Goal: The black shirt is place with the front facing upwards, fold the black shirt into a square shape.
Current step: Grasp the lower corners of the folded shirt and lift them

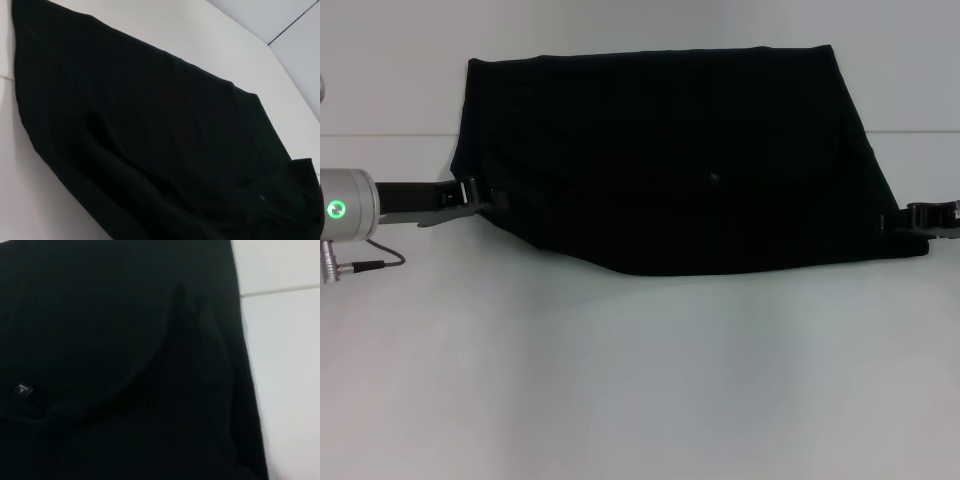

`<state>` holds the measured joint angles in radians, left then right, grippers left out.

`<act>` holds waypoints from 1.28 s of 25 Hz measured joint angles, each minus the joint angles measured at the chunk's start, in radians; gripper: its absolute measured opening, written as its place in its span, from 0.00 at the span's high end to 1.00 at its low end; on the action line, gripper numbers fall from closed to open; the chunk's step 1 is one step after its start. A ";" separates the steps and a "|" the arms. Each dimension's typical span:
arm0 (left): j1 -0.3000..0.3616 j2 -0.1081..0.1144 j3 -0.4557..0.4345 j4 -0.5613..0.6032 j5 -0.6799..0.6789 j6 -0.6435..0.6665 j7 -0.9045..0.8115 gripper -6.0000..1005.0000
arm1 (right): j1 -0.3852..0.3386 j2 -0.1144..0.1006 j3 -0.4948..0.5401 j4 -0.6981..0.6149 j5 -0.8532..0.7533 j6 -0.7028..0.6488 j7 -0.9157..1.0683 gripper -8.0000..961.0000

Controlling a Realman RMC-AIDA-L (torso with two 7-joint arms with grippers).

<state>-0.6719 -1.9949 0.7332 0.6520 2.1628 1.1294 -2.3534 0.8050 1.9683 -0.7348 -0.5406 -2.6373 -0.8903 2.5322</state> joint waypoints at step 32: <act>0.001 0.041 0.008 0.002 0.017 0.215 -0.033 0.97 | -0.052 -0.053 0.012 -0.099 0.003 -0.305 0.018 0.93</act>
<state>-0.6708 -1.9536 0.7407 0.6535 2.1799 1.3444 -2.3865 0.7527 1.9151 -0.7224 -0.6398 -2.6346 -1.1957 2.5506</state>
